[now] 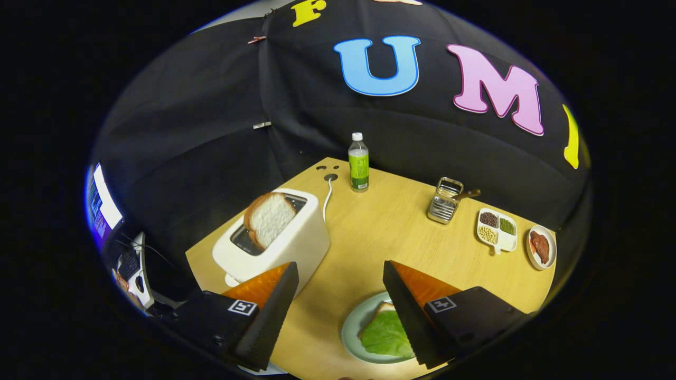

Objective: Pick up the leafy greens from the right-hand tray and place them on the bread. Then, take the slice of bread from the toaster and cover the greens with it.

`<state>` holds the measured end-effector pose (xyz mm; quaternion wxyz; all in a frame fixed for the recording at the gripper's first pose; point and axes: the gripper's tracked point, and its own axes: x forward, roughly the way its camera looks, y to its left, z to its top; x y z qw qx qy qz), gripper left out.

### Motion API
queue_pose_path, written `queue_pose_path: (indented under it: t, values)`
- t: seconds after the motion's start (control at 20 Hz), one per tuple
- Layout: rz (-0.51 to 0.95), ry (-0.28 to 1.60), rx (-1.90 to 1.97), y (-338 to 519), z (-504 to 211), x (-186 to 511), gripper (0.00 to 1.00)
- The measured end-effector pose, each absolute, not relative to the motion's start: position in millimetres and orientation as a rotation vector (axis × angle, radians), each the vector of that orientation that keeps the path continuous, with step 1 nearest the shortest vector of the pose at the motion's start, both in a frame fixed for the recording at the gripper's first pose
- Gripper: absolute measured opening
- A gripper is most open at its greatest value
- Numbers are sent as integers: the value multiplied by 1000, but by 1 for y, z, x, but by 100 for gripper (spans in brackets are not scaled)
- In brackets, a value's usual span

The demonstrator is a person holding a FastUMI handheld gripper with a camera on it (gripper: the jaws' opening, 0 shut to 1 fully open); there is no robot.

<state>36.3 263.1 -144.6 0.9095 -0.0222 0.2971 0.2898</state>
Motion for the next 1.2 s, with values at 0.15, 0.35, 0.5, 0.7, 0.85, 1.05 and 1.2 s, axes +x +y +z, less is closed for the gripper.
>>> queue_pose_path:
  t: [0.15, 0.35, 0.5, 0.7, 0.85, 1.05, 1.2]
  values:
    - [566, 597, -16, 294, -131, 40, 100]
    - [532, 607, 12, 335, -133, 42, 100]
    - [536, 622, 13, 368, -140, 45, 100]
    - [547, 631, 16, 408, -151, 54, 100]
    - [507, 650, 20, 416, -169, 64, 100]
    - [452, 622, 8, 417, -180, 82, 98]
    - [437, 628, 31, 420, -181, 84, 80]
